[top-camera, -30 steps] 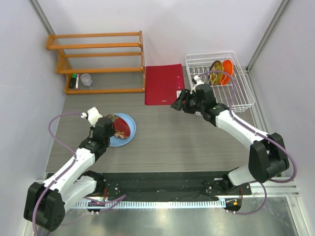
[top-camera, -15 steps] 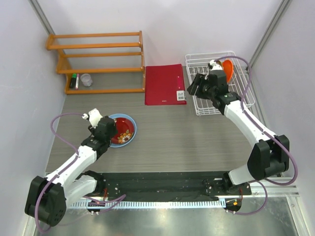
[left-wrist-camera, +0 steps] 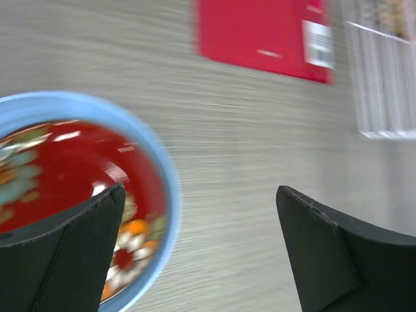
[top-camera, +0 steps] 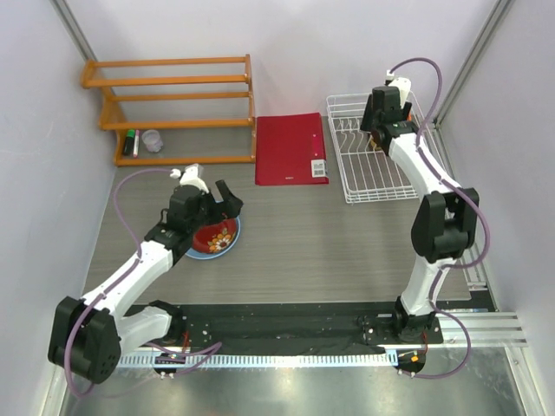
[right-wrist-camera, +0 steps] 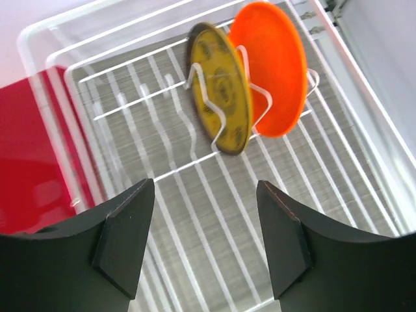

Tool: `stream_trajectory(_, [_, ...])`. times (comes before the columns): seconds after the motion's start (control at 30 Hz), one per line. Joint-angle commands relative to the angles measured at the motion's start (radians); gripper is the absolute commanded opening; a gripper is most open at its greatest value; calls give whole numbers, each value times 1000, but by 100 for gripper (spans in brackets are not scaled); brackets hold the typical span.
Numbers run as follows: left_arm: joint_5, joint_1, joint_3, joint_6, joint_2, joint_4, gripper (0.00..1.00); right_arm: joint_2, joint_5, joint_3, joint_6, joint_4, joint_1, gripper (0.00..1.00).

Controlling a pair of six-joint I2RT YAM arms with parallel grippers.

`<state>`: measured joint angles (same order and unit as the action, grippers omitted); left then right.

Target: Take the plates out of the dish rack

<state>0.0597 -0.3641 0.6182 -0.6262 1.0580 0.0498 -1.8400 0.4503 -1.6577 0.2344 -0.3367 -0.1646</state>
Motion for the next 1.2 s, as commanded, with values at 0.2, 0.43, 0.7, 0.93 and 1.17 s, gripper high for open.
stream_trajectory(0.2, [-359, 4, 32, 34, 106, -246, 99, -237, 44, -313, -147, -31, 82, 69])
stream_trajectory(0.43, [-377, 4, 37, 20, 172, -289, 99, -361, 16, -415, -178, -50, 112, 65])
stream_trajectory(0.7, [-377, 4, 52, 20, 240, -314, 100, -456, -39, -501, -195, -68, 122, 51])
stream_trajectory(0.93, [-376, 4, 52, 16, 264, -317, 99, -484, -50, -525, -201, -76, 123, 33])
stream_trajectory(1.17, [-366, 4, 51, 20, 263, -311, 99, -472, -59, -524, -218, -81, 123, 1])
